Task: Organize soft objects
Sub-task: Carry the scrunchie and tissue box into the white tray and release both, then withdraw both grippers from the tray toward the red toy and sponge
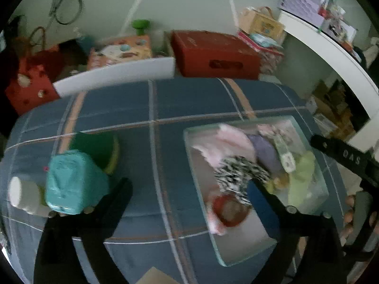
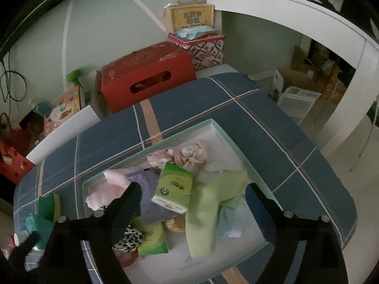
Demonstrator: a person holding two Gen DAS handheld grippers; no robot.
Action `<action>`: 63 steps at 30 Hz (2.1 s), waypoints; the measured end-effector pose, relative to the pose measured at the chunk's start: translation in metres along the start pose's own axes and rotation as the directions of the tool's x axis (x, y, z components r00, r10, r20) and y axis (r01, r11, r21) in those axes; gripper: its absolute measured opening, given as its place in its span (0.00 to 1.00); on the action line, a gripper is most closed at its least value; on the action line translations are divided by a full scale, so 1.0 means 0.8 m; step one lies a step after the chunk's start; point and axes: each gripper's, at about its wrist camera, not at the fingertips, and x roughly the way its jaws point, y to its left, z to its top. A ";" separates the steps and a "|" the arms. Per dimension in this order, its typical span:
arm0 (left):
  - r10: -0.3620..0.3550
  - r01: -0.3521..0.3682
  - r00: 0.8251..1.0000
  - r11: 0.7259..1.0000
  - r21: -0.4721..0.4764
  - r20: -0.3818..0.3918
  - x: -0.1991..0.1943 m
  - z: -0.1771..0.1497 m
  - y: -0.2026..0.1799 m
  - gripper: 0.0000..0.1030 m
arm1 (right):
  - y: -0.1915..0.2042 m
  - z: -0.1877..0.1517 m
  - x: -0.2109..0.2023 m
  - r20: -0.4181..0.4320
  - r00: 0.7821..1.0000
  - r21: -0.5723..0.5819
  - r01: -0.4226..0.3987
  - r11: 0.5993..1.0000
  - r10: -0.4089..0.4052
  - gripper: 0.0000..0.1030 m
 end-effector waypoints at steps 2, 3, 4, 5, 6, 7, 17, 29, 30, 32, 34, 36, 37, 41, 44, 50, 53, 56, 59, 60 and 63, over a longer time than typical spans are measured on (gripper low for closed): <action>0.026 -0.025 1.000 0.999 -0.020 0.012 -0.006 0.002 0.013 0.95 | 0.004 -0.002 -0.001 -0.004 1.000 -0.009 0.004 1.000 -0.004 0.89; 0.032 -0.032 0.999 0.999 -0.031 0.016 -0.008 0.003 0.019 0.95 | 0.007 -0.003 -0.002 -0.002 1.000 -0.014 0.000 1.000 -0.001 0.89; 0.037 -0.036 0.999 0.998 -0.047 0.021 -0.010 0.004 0.027 0.95 | 0.012 -0.003 -0.004 0.001 1.000 -0.022 -0.006 1.000 0.006 0.89; 0.041 -0.039 0.999 0.997 -0.066 0.027 -0.014 0.005 0.036 0.95 | 0.019 -0.004 -0.006 0.006 1.000 -0.034 -0.018 0.999 0.019 0.89; 0.044 -0.041 0.999 0.996 -0.081 0.031 -0.016 0.005 0.043 0.95 | 0.024 -0.005 -0.008 0.010 1.000 -0.042 -0.029 0.999 0.030 0.89; 0.050 -0.046 0.998 0.994 -0.102 0.038 -0.020 0.006 0.054 0.95 | 0.032 -0.007 -0.011 0.014 0.999 -0.053 -0.050 0.997 0.050 0.89; 0.170 -0.145 0.983 0.953 -0.267 0.073 -0.051 -0.002 0.150 0.95 | 0.125 -0.034 -0.016 -0.019 0.987 -0.168 -0.163 0.972 0.162 0.89; 0.276 -0.231 0.960 0.863 -0.450 0.036 -0.073 -0.036 0.266 0.95 | 0.217 -0.074 -0.026 -0.063 0.968 -0.272 -0.251 0.929 0.244 0.89; 0.282 -0.234 0.959 0.855 -0.463 0.035 -0.075 -0.040 0.275 0.95 | 0.225 -0.079 -0.027 -0.068 0.965 -0.283 -0.261 0.923 0.252 0.89; 0.288 -0.237 0.957 0.843 -0.483 0.033 -0.079 -0.044 0.288 0.95 | 0.241 -0.085 -0.027 -0.074 0.960 -0.304 -0.279 0.911 0.269 0.89; 0.286 -0.232 0.958 0.831 -0.506 0.032 -0.081 -0.048 0.302 0.95 | 0.253 -0.090 -0.028 -0.077 0.956 -0.322 -0.292 0.900 0.283 0.89; 0.272 -0.217 0.962 0.823 -0.526 0.029 -0.082 -0.049 0.314 0.95 | 0.265 -0.094 -0.029 -0.082 0.951 -0.346 -0.307 0.887 0.297 0.89; 0.260 -0.203 0.965 0.817 -0.540 0.030 -0.081 -0.049 0.322 0.95 | 0.270 -0.096 -0.028 -0.085 0.949 -0.355 -0.313 0.881 0.303 0.89; 0.207 -0.166 0.978 0.820 -0.548 0.014 -0.070 -0.035 0.347 0.95 | 0.289 -0.096 -0.022 -0.095 0.939 -0.379 -0.340 0.861 0.330 0.89; 0.224 -0.224 0.973 0.850 -0.477 -0.057 -0.052 -0.015 0.356 0.95 | 0.302 -0.090 -0.013 -0.103 0.926 -0.380 -0.373 0.846 0.362 0.89; 0.199 -0.259 0.958 0.910 -0.323 -0.208 -0.001 0.028 0.373 0.95 | 0.335 -0.068 0.034 -0.204 0.899 -0.368 -0.437 0.821 0.387 0.88; 0.163 -0.239 0.949 0.930 -0.279 -0.269 0.022 0.041 0.377 0.95 | 0.344 -0.052 0.059 -0.267 0.883 -0.340 -0.462 0.819 0.387 0.87; 0.061 -0.170 0.943 0.933 -0.317 -0.329 0.045 0.048 0.385 0.95 | 0.350 -0.042 0.083 -0.337 0.858 -0.304 -0.489 0.817 0.389 0.82; 0.036 -0.168 0.925 0.931 -0.324 -0.378 0.064 0.053 0.386 0.95 | 0.359 -0.039 0.106 -0.400 0.841 -0.282 -0.492 0.824 0.365 0.77; 0.027 -0.167 0.919 0.931 -0.324 -0.394 0.071 0.055 0.384 0.95 | 0.363 -0.039 0.113 -0.419 0.833 -0.276 -0.495 0.824 0.361 0.72; 0.004 -0.161 0.898 0.933 -0.321 -0.439 0.088 0.056 0.378 0.95 | 0.368 -0.042 0.130 -0.457 0.817 -0.254 -0.499 0.828 0.352 0.68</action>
